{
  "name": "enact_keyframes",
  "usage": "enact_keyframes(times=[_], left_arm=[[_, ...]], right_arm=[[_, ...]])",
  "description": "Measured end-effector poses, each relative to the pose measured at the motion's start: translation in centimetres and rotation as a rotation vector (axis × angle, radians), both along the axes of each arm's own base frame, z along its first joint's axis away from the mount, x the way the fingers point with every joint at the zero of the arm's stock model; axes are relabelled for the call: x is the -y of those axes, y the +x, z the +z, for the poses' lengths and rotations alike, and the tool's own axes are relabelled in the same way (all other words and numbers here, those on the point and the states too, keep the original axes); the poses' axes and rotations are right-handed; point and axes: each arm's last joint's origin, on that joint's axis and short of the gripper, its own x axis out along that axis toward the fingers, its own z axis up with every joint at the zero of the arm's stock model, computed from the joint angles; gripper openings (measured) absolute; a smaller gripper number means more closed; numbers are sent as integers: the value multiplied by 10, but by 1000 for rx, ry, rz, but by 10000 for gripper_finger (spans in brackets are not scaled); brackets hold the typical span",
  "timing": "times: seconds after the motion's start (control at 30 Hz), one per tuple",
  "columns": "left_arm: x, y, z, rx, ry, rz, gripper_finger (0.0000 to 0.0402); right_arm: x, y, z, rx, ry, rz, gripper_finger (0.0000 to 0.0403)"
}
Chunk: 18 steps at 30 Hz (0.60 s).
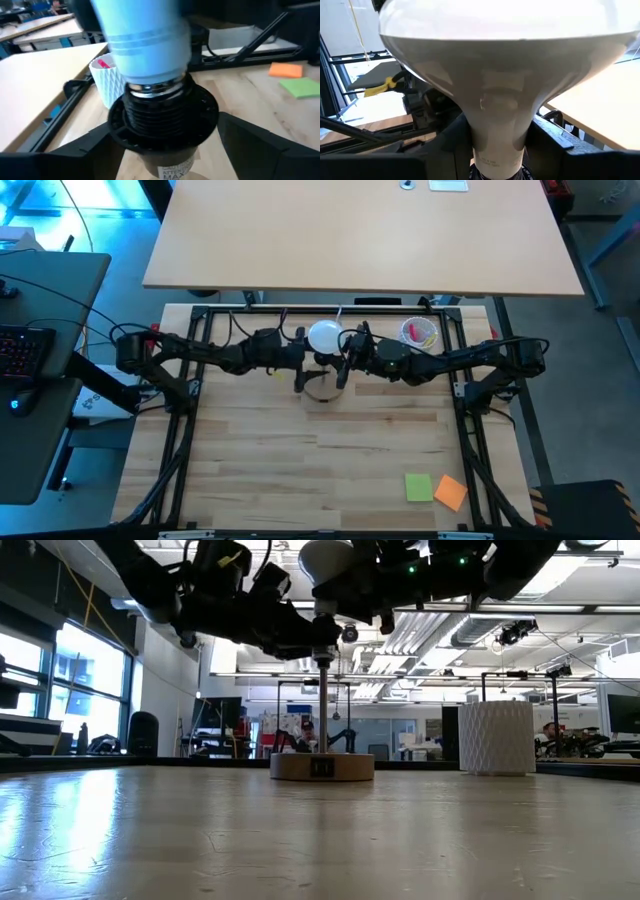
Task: Screw lightbulb
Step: Insert the white lightbulb into the desk lamp
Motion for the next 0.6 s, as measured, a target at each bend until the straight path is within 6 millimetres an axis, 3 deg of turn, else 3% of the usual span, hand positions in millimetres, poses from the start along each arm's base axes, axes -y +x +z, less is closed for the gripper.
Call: enact_keyframes(times=[0.27, 0.6], left_arm=[[6, 2, 0, 6, -60, 64, 162], [42, 9, 0, 43, -14, 316, 162]], right_arm=[[0, 0, 0, -1, 0, 5, 142], [-2, 0, 0, 7, 10, 12, 142]])
